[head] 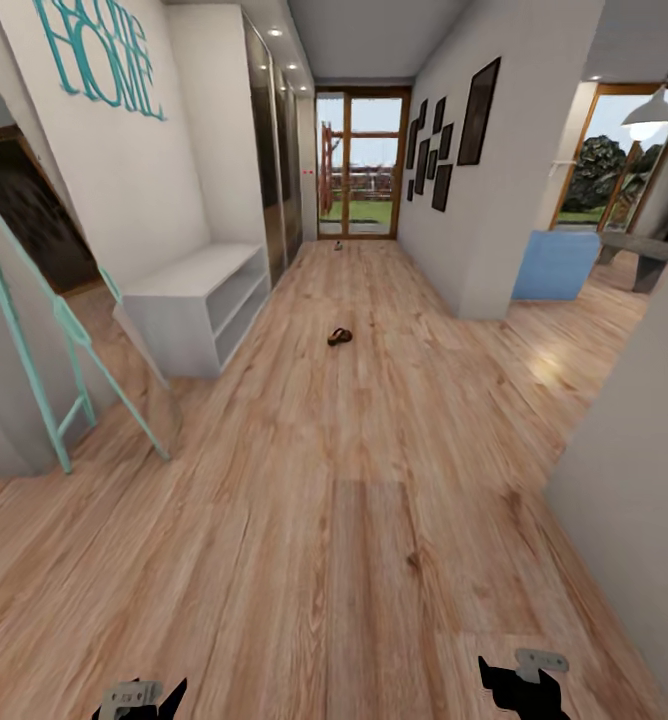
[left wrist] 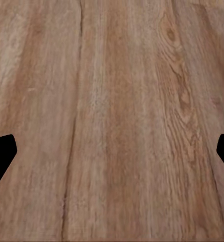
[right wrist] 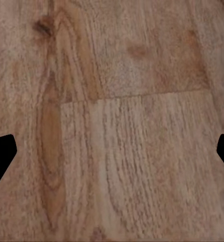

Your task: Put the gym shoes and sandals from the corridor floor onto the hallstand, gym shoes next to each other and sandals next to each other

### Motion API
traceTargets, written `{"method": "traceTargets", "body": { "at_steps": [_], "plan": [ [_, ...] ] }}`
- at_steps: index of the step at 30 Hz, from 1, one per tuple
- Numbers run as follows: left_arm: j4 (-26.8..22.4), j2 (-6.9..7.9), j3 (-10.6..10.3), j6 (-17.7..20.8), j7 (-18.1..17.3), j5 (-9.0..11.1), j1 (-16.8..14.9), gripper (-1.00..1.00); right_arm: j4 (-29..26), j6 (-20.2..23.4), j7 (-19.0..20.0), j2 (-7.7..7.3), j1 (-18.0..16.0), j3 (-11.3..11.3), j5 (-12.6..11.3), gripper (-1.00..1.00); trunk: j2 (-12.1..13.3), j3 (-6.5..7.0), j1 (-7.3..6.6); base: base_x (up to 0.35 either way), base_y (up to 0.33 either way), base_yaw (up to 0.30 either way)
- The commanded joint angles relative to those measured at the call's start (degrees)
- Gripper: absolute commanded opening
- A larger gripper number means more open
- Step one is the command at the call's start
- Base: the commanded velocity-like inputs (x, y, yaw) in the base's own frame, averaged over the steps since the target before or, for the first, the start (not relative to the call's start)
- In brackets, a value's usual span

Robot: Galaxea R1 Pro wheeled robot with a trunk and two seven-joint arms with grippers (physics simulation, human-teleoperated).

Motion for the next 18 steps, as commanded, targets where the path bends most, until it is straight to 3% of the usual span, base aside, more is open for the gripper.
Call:
{"method": "traceTargets", "body": {
  "at_steps": [1, 6, 18],
  "plan": [
    [0.0, -0.02, 0.3, 0.0, -0.5, 0.3, 0.0, 1.00, 0.1, -0.2, 0.2, -0.01, 0.0, -0.5, 0.6, 1.00, 0.0, -0.05, 0.02, 0.337, 0.000, -0.234],
    [0.0, -0.02, 0.3, 0.0, -0.5, 0.3, 0.0, 1.00, 0.1, -0.2, 0.2, -0.01, 0.0, -0.5, 0.6, 1.00, 0.0, -0.05, 0.02, 0.337, 0.000, -0.112],
    [0.0, -0.02, 0.2, 0.0, -0.5, 0.3, 0.0, 1.00, 0.1, -0.2, 0.2, -0.01, 0.0, -0.5, 0.6, 1.00, 0.0, -0.05, 0.02, 0.337, 0.000, -0.013]
  ]
}}
